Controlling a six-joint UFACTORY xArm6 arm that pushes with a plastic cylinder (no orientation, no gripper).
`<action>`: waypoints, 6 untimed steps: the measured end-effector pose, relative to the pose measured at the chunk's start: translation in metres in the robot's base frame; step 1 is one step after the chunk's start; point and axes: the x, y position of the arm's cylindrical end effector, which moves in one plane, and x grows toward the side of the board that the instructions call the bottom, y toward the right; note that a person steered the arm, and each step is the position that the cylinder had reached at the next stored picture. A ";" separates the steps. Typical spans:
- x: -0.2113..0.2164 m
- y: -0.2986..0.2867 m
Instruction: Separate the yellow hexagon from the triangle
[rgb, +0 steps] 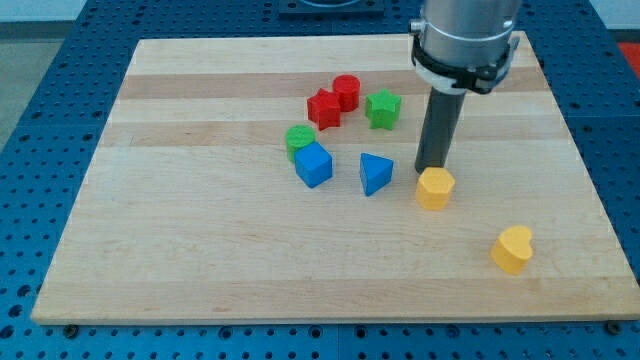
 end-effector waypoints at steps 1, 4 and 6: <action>0.004 -0.001; 0.050 -0.032; 0.078 -0.028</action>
